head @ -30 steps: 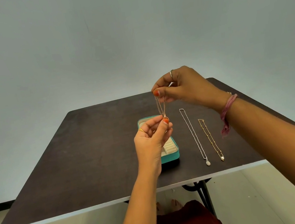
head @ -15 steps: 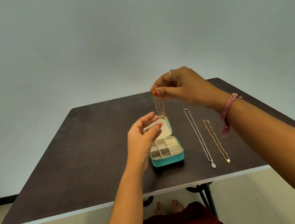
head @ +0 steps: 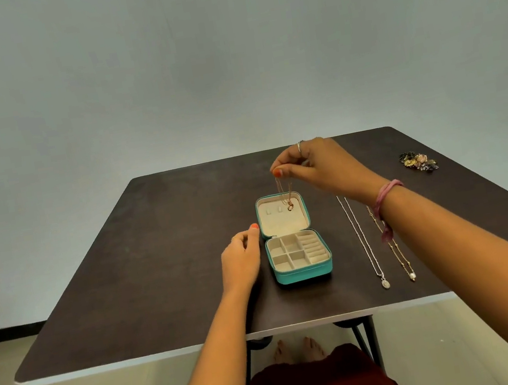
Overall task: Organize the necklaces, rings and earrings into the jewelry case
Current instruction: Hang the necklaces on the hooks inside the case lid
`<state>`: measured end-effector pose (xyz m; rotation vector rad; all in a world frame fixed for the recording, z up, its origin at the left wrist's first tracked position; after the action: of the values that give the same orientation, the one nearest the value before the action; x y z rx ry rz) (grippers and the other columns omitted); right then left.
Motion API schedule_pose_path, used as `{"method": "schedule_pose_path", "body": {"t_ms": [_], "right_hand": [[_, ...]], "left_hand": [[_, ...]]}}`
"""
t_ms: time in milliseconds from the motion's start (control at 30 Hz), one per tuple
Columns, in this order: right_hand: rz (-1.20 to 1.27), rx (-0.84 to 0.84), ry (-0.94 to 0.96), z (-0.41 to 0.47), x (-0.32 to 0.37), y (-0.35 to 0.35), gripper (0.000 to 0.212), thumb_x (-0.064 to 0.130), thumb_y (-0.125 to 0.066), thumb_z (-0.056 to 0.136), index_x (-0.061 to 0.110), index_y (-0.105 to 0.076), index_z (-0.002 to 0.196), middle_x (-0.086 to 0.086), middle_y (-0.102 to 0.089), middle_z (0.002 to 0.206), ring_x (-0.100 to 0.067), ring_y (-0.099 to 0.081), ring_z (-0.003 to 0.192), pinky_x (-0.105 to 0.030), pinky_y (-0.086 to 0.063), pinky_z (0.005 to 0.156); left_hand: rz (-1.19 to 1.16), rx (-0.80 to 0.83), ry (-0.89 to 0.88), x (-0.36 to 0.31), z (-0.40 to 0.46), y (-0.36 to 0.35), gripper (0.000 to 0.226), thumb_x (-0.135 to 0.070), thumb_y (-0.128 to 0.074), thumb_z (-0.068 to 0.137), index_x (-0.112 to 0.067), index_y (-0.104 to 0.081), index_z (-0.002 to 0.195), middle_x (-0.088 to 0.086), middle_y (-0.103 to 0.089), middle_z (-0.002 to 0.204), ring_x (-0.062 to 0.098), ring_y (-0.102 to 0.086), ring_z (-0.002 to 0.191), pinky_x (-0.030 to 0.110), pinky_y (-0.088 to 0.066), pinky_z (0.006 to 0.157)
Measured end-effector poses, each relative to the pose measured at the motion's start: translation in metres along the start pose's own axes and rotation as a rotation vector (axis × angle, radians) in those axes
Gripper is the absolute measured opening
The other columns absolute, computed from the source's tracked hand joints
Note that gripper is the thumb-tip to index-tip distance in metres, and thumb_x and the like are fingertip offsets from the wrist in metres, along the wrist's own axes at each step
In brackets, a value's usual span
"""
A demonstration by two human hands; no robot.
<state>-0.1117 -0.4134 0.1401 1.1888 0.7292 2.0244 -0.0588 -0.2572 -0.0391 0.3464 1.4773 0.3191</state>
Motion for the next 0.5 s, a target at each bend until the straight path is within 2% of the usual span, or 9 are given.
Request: {"method": "schedule_pose_path", "body": {"t_ms": [100, 167, 200, 267, 333, 400, 500], "right_hand": [[-0.039, -0.007, -0.016, 0.003, -0.011, -0.011, 0.018, 0.024, -0.061, 0.091, 0.017, -0.071, 0.104, 0.013, -0.064, 0.093, 0.004, -0.056, 0.081, 0.005, -0.037, 0.07], [-0.05, -0.026, -0.019, 0.004, -0.018, -0.017, 0.017, 0.024, -0.061, 0.092, 0.018, -0.072, 0.103, 0.009, -0.069, 0.095, 0.003, -0.058, 0.082, 0.001, -0.04, 0.073], [-0.057, -0.035, -0.026, 0.005, -0.022, -0.02, 0.017, 0.025, -0.061, 0.092, 0.019, -0.072, 0.102, 0.007, -0.071, 0.096, 0.001, -0.059, 0.083, -0.004, -0.043, 0.077], [-0.078, -0.059, -0.046, 0.007, -0.031, -0.028, 0.016, 0.027, -0.061, 0.091, 0.021, -0.073, 0.101, 0.006, -0.072, 0.095, -0.003, -0.062, 0.085, -0.023, -0.051, 0.084], [-0.106, -0.087, -0.062, 0.007, -0.04, -0.034, 0.016, 0.03, -0.061, 0.091, 0.025, -0.073, 0.098, 0.009, -0.072, 0.092, -0.006, -0.064, 0.087, -0.04, -0.053, 0.086], [-0.113, -0.101, -0.078, 0.007, -0.048, -0.04, 0.015, 0.033, -0.061, 0.09, 0.028, -0.073, 0.095, 0.011, -0.072, 0.091, -0.008, -0.064, 0.088, -0.048, -0.051, 0.086], [-0.12, -0.106, -0.095, 0.005, -0.053, -0.048, 0.016, 0.034, -0.06, 0.09, 0.028, -0.073, 0.096, 0.011, -0.072, 0.091, -0.006, -0.062, 0.086, -0.049, -0.051, 0.083]], "left_hand": [[0.108, 0.009, 0.015, 0.0, 0.009, -0.009, 0.049, -0.059, -0.035, 0.094, -0.024, -0.062, 0.113, -0.003, -0.066, 0.106, 0.017, -0.055, 0.106, 0.037, -0.047, 0.086], [0.172, -0.032, 0.022, -0.001, 0.013, -0.009, 0.046, -0.06, -0.036, 0.093, -0.028, -0.062, 0.112, -0.005, -0.067, 0.105, 0.016, -0.054, 0.108, 0.037, -0.047, 0.084], [0.195, -0.055, 0.023, -0.001, 0.015, -0.008, 0.043, -0.058, -0.039, 0.092, -0.028, -0.062, 0.113, -0.006, -0.067, 0.105, 0.015, -0.053, 0.108, 0.034, -0.046, 0.082], [0.224, -0.079, 0.03, -0.003, 0.019, -0.008, 0.039, -0.052, -0.046, 0.09, -0.028, -0.063, 0.116, -0.01, -0.068, 0.105, 0.013, -0.054, 0.107, 0.032, -0.046, 0.081], [0.224, -0.086, 0.037, -0.004, 0.019, -0.008, 0.04, -0.05, -0.049, 0.087, -0.029, -0.063, 0.117, -0.013, -0.068, 0.103, 0.012, -0.056, 0.104, 0.033, -0.048, 0.083], [0.221, -0.086, 0.033, -0.004, 0.02, -0.009, 0.041, -0.048, -0.049, 0.086, -0.029, -0.062, 0.119, -0.014, -0.067, 0.103, 0.011, -0.055, 0.105, 0.032, -0.047, 0.082], [0.256, -0.083, -0.016, -0.007, 0.02, -0.01, 0.043, -0.042, -0.046, 0.089, -0.027, -0.058, 0.127, -0.009, -0.064, 0.117, 0.015, -0.049, 0.112, 0.033, -0.045, 0.082]]}}
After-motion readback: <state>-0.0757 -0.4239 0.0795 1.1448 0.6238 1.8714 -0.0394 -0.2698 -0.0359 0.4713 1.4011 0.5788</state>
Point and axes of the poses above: each hand's wrist, its own z-axis towards the middle knuckle, its own y-axis out of the back of the hand, x = y × z, the point moved 8 cm from there along z, towards the middle knuckle
